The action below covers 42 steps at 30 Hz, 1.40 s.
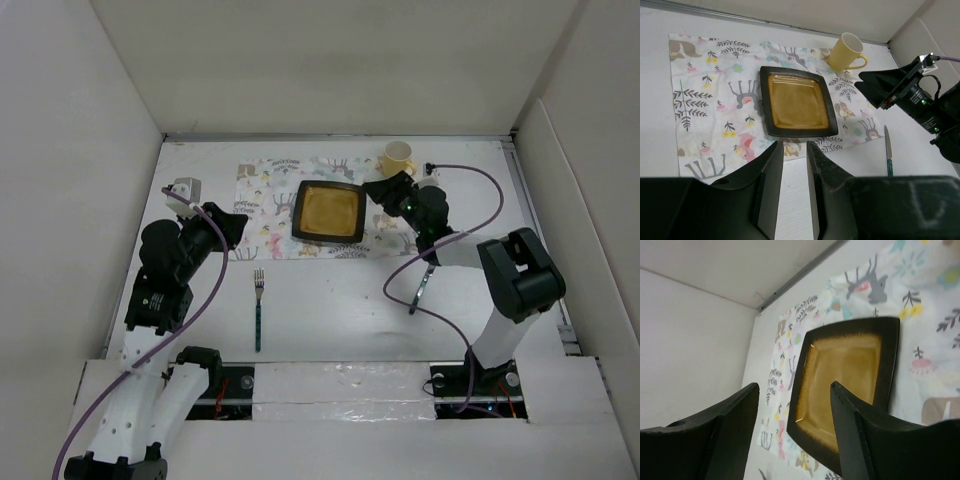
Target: Set the dinner table for one person
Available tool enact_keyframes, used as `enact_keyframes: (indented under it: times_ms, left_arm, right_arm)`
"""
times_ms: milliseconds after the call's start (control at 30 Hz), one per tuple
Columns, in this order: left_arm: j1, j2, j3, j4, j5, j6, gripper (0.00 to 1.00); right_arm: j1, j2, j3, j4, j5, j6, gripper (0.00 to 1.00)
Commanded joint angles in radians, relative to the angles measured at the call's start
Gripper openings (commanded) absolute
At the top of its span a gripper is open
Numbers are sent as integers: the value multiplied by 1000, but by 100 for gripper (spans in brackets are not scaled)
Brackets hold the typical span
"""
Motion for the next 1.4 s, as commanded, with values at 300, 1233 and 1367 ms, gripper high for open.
enact_keyframes:
  times_ms: [300,1233,1367]
  left_arm:
    - [5,-14,-4,48,7,-5,22]
    - [-78,-211,31,25,51,33,28]
    - [-78,-213,31,21,45,35,29]
  right_arm:
    - [-61,-30,17,-185,-71,-246,23]
    - [-133,-440,-53,-1502,128,-536,51]
    - [-95,-390,-59,-1497,130,-516,48]
